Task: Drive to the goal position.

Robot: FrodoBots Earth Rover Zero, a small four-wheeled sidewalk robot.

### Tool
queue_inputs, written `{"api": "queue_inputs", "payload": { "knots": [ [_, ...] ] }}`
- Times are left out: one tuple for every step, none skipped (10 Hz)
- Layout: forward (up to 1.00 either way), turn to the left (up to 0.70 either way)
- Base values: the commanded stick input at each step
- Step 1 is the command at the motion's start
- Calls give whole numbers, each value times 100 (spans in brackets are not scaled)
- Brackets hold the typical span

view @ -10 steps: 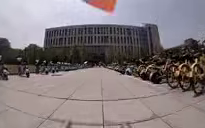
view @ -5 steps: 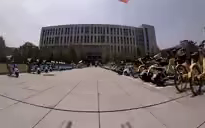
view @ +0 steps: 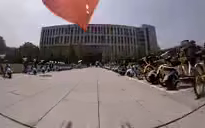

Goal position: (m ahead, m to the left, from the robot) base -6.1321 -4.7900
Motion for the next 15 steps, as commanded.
{"api": "queue_inputs", "payload": {
  "knots": [
    [100,0],
    [100,0],
    [100,0],
    [100,0],
    [100,0],
    [100,0],
    [100,0],
    [100,0],
    [100,0],
    [100,0],
    [100,-6],
    [100,-24],
    [100,0],
    [100,0],
    [100,0]
  ]
}}
